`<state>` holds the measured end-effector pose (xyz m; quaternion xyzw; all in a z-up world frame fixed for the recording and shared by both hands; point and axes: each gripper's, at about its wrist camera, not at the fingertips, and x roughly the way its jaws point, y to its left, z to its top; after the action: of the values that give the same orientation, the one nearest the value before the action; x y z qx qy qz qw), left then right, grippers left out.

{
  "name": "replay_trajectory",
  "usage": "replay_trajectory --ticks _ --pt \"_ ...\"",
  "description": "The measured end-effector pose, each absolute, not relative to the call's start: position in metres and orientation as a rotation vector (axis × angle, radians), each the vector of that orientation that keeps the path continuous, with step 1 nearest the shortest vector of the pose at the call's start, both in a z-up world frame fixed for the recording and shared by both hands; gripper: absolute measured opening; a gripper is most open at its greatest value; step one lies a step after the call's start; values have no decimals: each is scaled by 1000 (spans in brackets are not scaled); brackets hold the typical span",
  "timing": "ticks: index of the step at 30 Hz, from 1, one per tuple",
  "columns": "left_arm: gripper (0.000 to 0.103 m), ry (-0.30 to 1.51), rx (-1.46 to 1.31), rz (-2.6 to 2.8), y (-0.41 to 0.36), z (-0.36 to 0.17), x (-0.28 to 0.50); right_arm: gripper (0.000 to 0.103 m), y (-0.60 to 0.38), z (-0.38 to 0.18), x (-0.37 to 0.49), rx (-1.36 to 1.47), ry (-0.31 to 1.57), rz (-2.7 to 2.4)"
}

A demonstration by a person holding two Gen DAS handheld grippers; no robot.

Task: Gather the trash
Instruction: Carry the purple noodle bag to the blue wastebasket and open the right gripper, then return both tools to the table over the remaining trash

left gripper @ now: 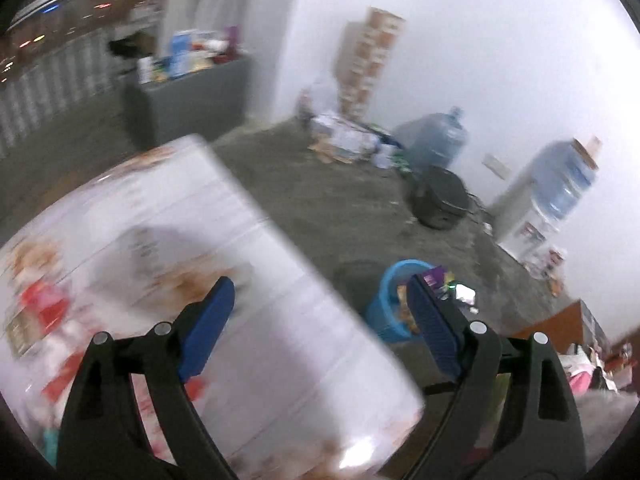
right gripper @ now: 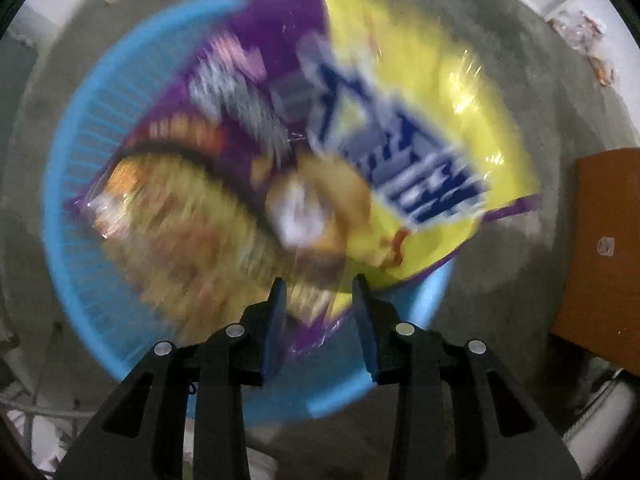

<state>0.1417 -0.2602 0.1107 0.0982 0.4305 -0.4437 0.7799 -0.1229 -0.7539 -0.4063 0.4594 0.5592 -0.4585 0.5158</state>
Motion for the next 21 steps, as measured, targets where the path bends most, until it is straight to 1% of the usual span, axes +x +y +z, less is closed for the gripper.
replay_trajectory --ticks 6,10,13,15,16,18,21 --pt "83 946 132 -747 -172 109 174 35 -779 -438 -96 1078 1438 -1023" --pt "83 926 108 -679 -144 107 183 35 -784 -439 -73 985 1493 -984" --pt "83 919 106 -664 -141 100 180 35 -781 -439 -58 943 1534 -906" --pt "83 924 109 -641 -140 95 181 35 -788 -427 -59 890 1475 -928" --pt "83 930 103 -645 -141 92 181 36 -792 -415 -62 881 1409 -958" --pt "83 938 94 -649 -142 89 179 37 -799 -402 -72 904 1341 -995" --pt "83 903 84 -655 -140 93 177 37 -797 -374 -84 959 1233 -986"
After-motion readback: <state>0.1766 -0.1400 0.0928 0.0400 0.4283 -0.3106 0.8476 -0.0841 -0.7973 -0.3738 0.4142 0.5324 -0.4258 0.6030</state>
